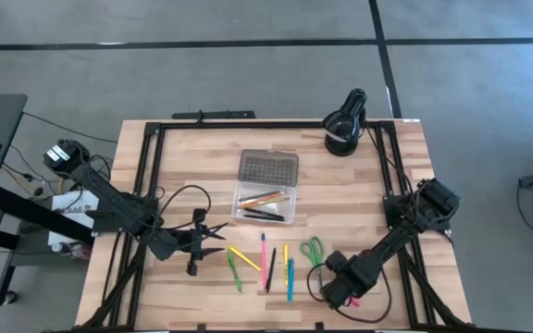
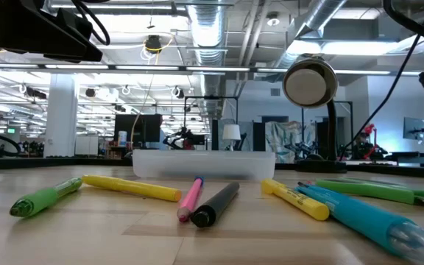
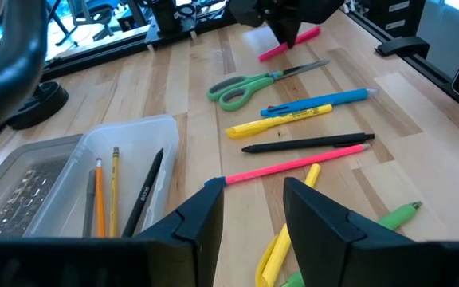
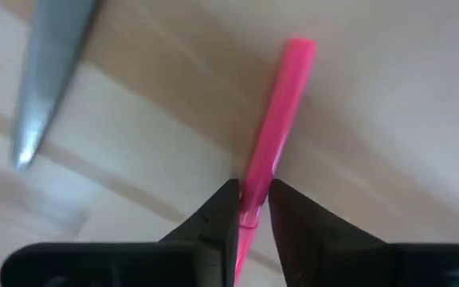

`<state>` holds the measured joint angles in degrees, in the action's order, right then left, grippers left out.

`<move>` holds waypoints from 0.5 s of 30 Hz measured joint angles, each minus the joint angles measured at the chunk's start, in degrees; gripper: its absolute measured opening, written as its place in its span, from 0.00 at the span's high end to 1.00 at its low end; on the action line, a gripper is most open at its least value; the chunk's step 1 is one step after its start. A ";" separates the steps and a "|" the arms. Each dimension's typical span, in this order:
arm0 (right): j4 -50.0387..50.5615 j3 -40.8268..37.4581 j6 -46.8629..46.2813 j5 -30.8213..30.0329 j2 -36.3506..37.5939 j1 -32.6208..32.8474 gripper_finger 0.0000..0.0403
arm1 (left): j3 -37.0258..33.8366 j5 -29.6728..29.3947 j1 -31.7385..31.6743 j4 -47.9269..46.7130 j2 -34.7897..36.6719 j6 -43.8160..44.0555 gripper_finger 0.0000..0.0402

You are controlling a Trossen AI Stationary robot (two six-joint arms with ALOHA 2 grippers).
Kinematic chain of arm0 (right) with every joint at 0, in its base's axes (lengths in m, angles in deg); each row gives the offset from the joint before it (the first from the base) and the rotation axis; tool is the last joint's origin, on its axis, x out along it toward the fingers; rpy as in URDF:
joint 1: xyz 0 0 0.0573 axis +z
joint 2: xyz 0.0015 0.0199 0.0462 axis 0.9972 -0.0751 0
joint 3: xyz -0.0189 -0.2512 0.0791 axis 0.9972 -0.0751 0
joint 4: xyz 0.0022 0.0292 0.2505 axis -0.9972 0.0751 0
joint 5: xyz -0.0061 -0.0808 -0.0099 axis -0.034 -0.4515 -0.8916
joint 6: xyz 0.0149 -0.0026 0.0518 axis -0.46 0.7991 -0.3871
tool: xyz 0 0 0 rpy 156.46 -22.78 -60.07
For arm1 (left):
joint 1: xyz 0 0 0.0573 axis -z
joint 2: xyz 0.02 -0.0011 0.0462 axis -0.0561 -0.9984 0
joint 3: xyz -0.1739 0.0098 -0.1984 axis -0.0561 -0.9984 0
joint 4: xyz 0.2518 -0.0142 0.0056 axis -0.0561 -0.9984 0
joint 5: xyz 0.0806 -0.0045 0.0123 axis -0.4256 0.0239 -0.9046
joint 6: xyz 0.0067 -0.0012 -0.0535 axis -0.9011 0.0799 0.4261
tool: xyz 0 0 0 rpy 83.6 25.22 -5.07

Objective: Pick & place school supplies into a supply box
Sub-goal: Put the pink pen into the transparent supply box

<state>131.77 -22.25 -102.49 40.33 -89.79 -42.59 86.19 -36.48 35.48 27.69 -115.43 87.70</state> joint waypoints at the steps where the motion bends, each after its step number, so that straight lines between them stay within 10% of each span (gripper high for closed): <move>1: 0.84 0.00 0.90 0.00 0.00 -0.25 0.84 | 0.00 -0.02 0.00 0.00 0.00 0.00 0.68; 15: 2.34 0.00 5.08 3.37 0.00 -1.92 0.79 | 0.00 -0.02 0.02 -0.07 0.00 0.48 0.68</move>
<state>134.12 -22.25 -97.41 43.70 -89.79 -44.51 86.19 -36.50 35.50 27.62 -115.43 88.18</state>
